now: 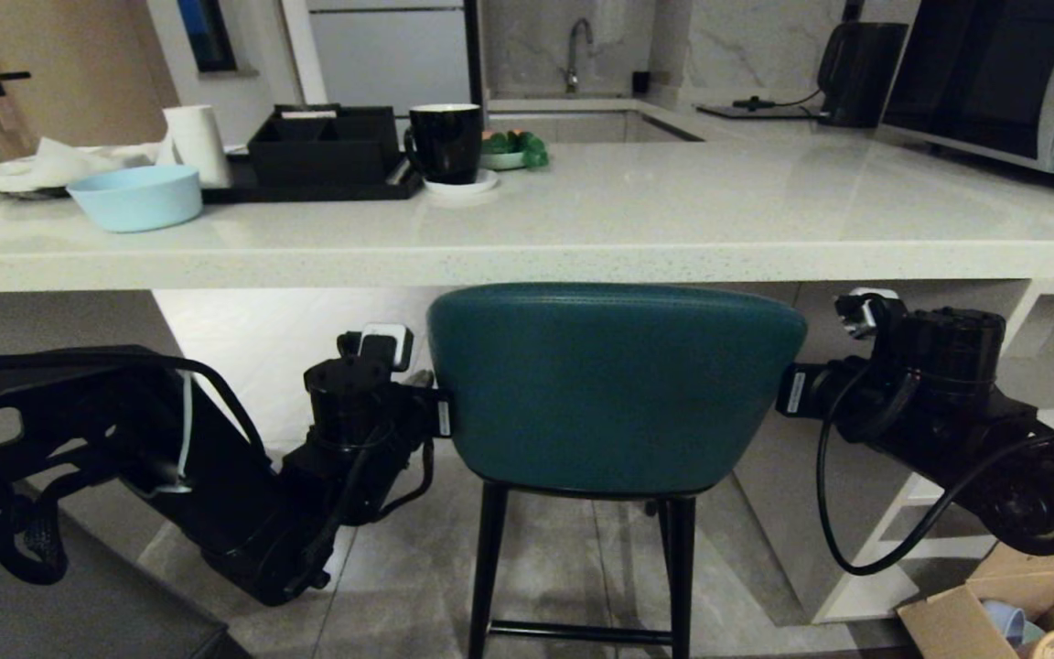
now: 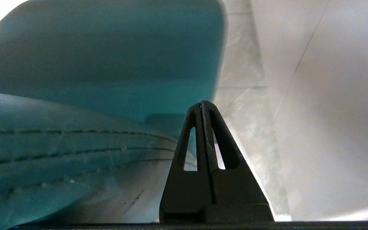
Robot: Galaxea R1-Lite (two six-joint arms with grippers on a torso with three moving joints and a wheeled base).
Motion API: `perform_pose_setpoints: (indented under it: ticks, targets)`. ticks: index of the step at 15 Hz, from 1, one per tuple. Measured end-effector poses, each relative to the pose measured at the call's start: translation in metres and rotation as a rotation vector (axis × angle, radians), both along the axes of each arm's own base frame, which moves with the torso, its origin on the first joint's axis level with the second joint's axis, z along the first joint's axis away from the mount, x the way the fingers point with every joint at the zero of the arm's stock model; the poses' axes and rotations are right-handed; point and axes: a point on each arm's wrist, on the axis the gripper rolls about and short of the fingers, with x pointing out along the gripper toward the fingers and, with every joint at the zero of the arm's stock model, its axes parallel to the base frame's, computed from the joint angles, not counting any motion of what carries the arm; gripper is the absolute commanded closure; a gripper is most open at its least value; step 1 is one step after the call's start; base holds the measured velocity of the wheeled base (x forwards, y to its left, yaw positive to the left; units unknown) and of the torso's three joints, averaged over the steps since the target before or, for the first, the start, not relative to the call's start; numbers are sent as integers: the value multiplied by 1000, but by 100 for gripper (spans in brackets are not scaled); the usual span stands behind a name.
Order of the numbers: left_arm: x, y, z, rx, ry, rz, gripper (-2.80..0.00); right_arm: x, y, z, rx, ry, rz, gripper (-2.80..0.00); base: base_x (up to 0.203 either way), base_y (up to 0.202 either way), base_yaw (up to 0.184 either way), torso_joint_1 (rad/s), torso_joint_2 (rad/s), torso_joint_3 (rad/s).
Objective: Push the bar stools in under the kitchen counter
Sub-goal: Push the blue chair back under the dining table, then push the gray chair back under the dining table
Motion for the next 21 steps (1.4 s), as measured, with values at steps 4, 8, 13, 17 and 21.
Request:
perform_pose_setpoints:
  ticks: [4,8,13,17,21]
  targets:
    - [-19,-1,0,-15,-25,-25,0,-8,-1,3,14,3,-3,0,37,0,0,2,-1,1]
    - [-49,15,-3,-26,-44,-27,0,-34,-6,9,69,12,-14,0,0,0,0,0,0,0]
    - [-93,38,0,17,-3,-43,0,-86,-14,22,104,-9,-11,0,0,0,0,0,0,0]
    - [-121,51,28,43,-91,39,0,-131,-22,43,112,-78,-42,0,0,0,0,0,0,0]
    - [-144,72,62,-29,-206,168,0,-188,-37,65,110,-125,-95,0,0,0,0,0,0,0]
